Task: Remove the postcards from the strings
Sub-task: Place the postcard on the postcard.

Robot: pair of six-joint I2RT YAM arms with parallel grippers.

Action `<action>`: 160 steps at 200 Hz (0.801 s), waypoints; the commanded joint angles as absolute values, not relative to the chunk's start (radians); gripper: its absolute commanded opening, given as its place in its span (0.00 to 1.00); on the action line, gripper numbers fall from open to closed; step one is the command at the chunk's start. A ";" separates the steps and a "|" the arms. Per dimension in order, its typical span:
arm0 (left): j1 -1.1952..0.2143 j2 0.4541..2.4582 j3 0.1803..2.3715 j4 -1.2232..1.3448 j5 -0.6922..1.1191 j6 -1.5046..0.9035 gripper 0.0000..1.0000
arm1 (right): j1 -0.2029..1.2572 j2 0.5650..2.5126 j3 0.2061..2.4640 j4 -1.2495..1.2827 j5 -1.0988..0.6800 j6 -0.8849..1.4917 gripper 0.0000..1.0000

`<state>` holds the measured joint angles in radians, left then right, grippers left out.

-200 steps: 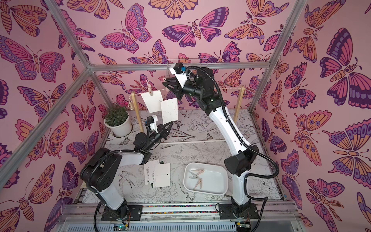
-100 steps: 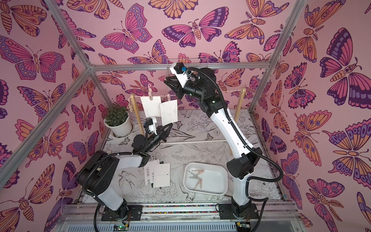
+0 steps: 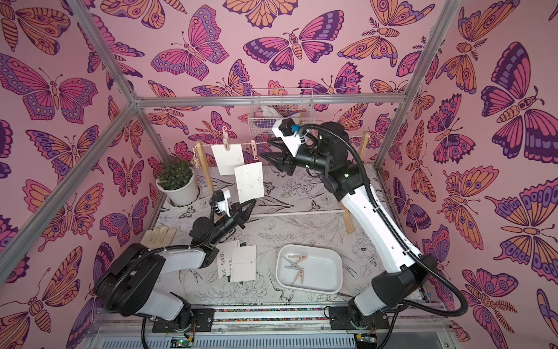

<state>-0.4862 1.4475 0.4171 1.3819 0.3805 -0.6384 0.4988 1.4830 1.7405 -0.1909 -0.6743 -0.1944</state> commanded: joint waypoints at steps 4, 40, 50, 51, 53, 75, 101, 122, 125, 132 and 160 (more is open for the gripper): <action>-0.492 1.333 0.263 1.423 0.313 -0.790 0.00 | 0.500 1.383 1.622 -0.028 -0.668 -0.077 0.52; -0.496 1.108 0.130 1.187 0.248 -1.081 0.00 | 0.500 1.330 1.383 0.151 -0.649 0.051 0.52; -0.503 1.029 0.142 1.034 0.271 -1.109 0.00 | 0.500 1.330 1.344 0.175 -0.649 0.072 0.51; -0.504 1.022 0.144 1.013 0.273 -1.111 0.00 | 0.500 1.331 1.341 0.178 -0.649 0.074 0.51; -0.506 1.001 0.148 0.980 0.277 -1.113 0.00 | 0.500 1.330 1.335 0.183 -0.649 0.076 0.51; -0.527 0.791 0.213 0.522 0.291 -1.108 0.00 | 0.500 1.336 1.279 0.234 -0.608 0.100 0.51; -0.542 0.602 0.234 0.200 0.312 -1.148 0.00 | 0.500 1.365 1.261 0.269 -0.536 0.108 0.51; -0.549 0.503 0.229 -0.005 0.368 -1.219 0.00 | 0.500 1.397 1.277 0.300 -0.518 0.121 0.51; -0.550 0.495 0.225 -0.026 0.378 -1.231 0.00 | 0.500 1.401 1.280 0.306 -0.521 0.124 0.51; -0.552 0.481 0.218 -0.074 0.411 -1.257 0.00 | 0.500 1.413 1.291 0.315 -0.527 0.130 0.52; -0.566 0.497 0.204 -0.189 0.541 -1.311 0.00 | 0.500 1.440 1.319 0.334 -0.543 0.148 0.52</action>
